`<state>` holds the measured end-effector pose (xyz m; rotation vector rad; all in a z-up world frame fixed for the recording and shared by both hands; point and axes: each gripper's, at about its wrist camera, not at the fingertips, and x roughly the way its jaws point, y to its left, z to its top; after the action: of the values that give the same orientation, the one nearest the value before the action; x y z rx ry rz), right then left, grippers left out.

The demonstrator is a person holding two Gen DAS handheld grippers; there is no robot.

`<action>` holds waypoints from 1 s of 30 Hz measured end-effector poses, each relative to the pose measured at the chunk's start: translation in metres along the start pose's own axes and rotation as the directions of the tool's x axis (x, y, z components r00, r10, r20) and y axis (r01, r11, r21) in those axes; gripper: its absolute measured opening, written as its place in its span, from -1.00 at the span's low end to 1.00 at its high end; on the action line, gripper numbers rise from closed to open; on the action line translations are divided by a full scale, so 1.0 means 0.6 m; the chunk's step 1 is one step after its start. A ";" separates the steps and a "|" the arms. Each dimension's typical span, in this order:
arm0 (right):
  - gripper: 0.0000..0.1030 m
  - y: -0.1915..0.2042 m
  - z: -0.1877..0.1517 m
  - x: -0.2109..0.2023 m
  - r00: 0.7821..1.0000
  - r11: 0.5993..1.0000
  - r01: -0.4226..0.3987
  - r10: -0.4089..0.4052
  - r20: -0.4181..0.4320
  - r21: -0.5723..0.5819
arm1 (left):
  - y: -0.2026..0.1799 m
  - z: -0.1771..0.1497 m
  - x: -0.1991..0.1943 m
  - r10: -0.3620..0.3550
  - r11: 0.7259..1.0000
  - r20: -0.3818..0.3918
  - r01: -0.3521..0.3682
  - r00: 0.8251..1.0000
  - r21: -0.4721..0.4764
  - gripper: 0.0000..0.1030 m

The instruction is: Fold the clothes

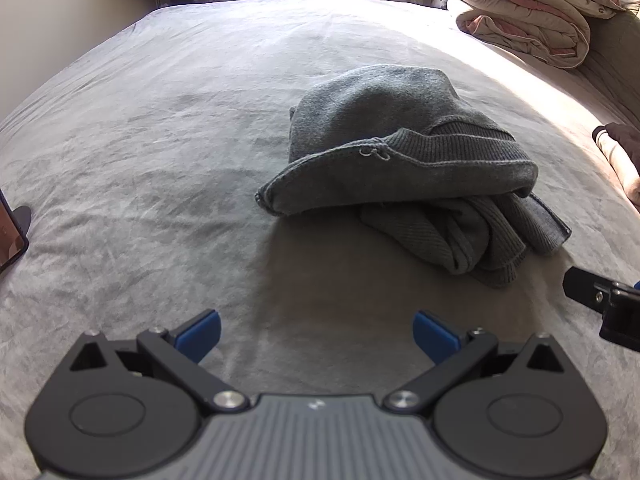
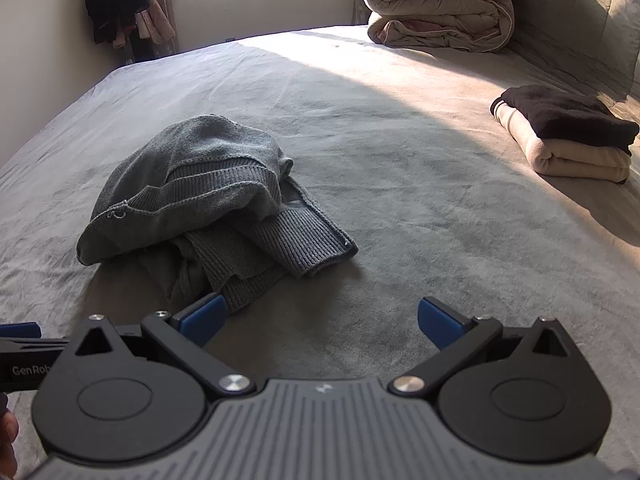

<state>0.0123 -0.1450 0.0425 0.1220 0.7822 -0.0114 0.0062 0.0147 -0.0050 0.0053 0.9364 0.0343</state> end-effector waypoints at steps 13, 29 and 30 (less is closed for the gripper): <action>1.00 -0.001 0.000 0.001 1.000 1.000 -0.005 0.005 -0.008 0.000 | 0.004 0.000 0.002 0.007 1.000 0.001 -0.007 1.000 -0.002 0.99; 1.00 0.000 -0.001 0.004 1.000 1.000 -0.009 0.009 -0.016 0.002 | 0.006 0.002 0.002 0.017 1.000 0.002 -0.017 1.000 -0.006 0.99; 1.00 0.000 -0.001 0.004 1.000 1.000 -0.008 0.008 -0.016 0.002 | 0.006 0.002 0.002 0.017 1.000 0.002 -0.017 1.000 -0.006 0.99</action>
<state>0.0138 -0.1449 0.0405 0.1274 0.7979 -0.0032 0.0075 0.0184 -0.0052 0.0075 0.9344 0.0534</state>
